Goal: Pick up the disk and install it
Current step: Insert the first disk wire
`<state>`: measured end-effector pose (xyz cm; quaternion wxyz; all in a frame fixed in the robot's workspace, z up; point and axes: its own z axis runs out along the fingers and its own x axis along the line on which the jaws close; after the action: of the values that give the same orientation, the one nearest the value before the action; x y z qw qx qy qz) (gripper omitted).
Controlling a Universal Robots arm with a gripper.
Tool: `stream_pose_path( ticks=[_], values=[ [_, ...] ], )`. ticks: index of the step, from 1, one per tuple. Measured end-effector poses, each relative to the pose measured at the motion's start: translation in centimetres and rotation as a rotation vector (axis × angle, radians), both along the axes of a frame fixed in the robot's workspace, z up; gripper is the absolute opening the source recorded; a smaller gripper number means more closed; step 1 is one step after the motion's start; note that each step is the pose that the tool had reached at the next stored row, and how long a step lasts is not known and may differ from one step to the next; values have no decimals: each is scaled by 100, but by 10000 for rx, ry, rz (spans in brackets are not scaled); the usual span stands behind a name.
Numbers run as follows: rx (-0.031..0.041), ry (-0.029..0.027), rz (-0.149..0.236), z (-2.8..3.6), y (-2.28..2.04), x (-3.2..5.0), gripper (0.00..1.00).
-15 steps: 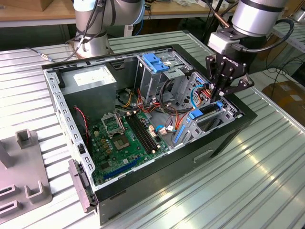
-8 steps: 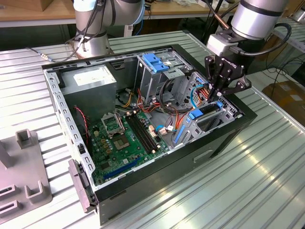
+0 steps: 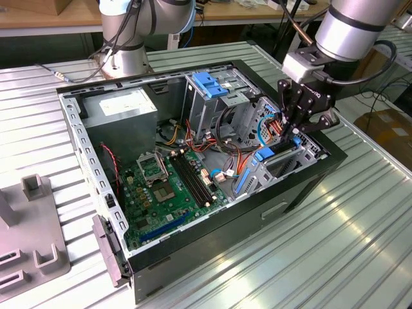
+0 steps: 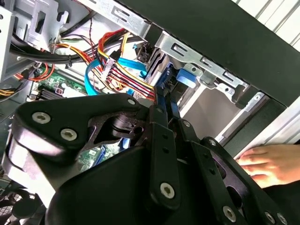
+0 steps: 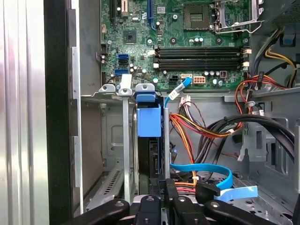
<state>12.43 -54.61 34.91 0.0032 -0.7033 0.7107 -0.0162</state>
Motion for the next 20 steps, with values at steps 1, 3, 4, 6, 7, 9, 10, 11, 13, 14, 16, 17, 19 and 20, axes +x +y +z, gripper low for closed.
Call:
stream_pose_path(
  ticks=[1,3,4,6,7,9,10,11,13,14,16,17,19,20],
  values=[
    [4,0,6,-2,-3,0,16],
    [13,1,52,-13,-18,0,16],
    [14,0,85,-15,-19,0,16],
    [11,0,155,-16,-20,-4,16],
    [13,0,164,-18,-22,-7,16],
    [12,0,166,-18,-25,-14,16],
    [12,0,166,-18,-25,-14,16],
    [12,0,166,-19,-25,-14,16],
    [12,0,167,-19,-26,-14,16],
    [12,0,166,-19,-26,-14,16],
    [-22,0,157,-20,-27,-7,16],
    [-32,0,155,-20,-27,-7,16],
    [-37,0,153,-19,-27,-6,16],
    [-37,0,153,-20,-26,-7,16]
  ],
)
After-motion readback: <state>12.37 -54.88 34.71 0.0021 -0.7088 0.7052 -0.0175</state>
